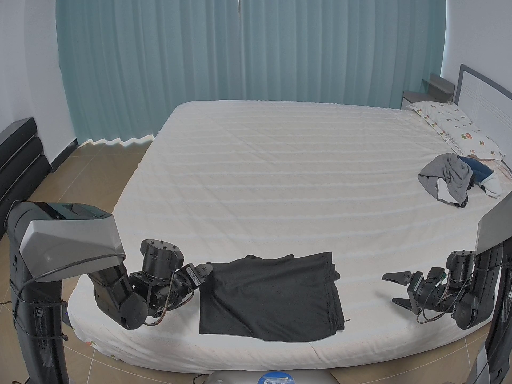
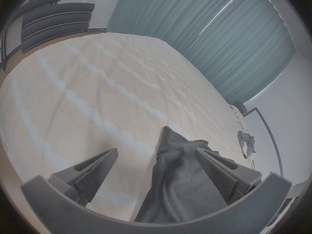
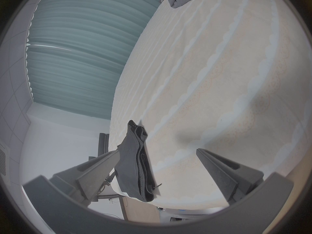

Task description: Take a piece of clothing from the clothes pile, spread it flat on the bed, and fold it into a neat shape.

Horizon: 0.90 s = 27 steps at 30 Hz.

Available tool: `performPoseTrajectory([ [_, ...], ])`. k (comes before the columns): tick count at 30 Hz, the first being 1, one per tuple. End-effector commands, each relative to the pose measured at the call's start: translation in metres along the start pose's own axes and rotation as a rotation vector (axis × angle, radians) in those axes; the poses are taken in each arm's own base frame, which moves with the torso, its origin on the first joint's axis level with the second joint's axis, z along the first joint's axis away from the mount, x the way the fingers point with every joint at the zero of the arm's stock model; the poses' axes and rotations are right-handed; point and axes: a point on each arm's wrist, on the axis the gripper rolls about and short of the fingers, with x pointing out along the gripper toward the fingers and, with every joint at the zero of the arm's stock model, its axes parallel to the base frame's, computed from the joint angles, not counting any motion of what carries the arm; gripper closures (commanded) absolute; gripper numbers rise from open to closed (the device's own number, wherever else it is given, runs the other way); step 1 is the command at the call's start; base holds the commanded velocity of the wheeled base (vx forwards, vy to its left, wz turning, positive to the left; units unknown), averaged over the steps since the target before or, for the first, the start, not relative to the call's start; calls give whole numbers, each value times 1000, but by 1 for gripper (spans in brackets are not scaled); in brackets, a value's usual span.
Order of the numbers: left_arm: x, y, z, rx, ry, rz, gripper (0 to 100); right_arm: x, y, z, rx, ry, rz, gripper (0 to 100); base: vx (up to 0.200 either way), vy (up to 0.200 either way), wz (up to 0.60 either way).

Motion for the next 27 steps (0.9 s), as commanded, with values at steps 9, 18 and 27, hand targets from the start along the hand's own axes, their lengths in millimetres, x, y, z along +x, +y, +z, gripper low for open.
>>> performPoseTrajectory([
  [9,-34,-4,25,96,-166,-75,0,-28,43,4,-119,-100,102,0,0,0,0],
  [18,-103,-11,46,166,-326,-171,0,-99,83,-7,-294,-268,175,0,0,0,0],
  [27,-165,-14,63,194,-495,-213,0,-165,100,-30,-520,-398,137,0,0,0,0],
])
